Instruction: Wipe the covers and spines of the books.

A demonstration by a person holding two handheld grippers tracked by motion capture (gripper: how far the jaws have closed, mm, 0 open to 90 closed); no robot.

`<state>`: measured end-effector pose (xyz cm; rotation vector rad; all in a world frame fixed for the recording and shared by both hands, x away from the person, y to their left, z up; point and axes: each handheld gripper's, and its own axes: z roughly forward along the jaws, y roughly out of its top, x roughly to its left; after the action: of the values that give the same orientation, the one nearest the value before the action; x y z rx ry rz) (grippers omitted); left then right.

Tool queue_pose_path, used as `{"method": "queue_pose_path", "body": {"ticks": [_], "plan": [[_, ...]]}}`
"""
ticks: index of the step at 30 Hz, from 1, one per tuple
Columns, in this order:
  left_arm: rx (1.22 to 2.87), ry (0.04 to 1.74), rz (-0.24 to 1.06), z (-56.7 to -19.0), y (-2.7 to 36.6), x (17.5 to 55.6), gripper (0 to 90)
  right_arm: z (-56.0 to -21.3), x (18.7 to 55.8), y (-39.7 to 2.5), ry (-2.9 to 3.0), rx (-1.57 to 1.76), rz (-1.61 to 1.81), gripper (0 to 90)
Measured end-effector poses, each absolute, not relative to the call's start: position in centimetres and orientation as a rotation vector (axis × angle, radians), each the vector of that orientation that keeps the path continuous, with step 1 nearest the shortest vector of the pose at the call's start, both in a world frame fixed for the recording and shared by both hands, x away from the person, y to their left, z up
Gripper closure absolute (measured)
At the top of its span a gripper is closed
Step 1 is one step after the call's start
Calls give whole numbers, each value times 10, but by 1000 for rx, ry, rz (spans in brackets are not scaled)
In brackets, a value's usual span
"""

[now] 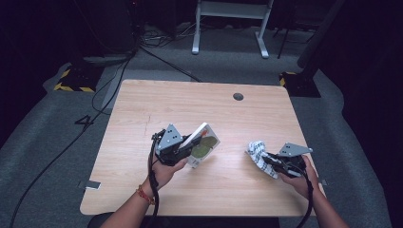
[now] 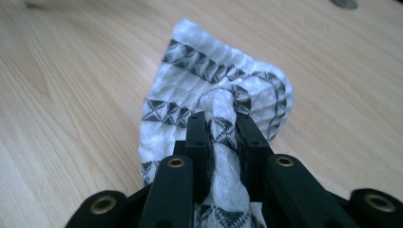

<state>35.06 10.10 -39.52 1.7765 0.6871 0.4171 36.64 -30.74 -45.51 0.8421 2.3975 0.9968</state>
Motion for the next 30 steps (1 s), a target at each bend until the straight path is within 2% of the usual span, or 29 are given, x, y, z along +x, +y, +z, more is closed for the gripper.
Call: {"method": "queue_pose_path", "body": {"ticks": [19, 24, 30], "plan": [[1736, 742, 374, -405, 116, 367, 779, -474, 367, -303, 2488, 825, 959, 751], [1740, 757, 404, -407, 125, 372, 762, -475, 367, -302, 2489, 819, 978, 739], [1707, 825, 376, -412, 138, 381, 744, -480, 367, -301, 2455, 805, 1012, 724]]}}
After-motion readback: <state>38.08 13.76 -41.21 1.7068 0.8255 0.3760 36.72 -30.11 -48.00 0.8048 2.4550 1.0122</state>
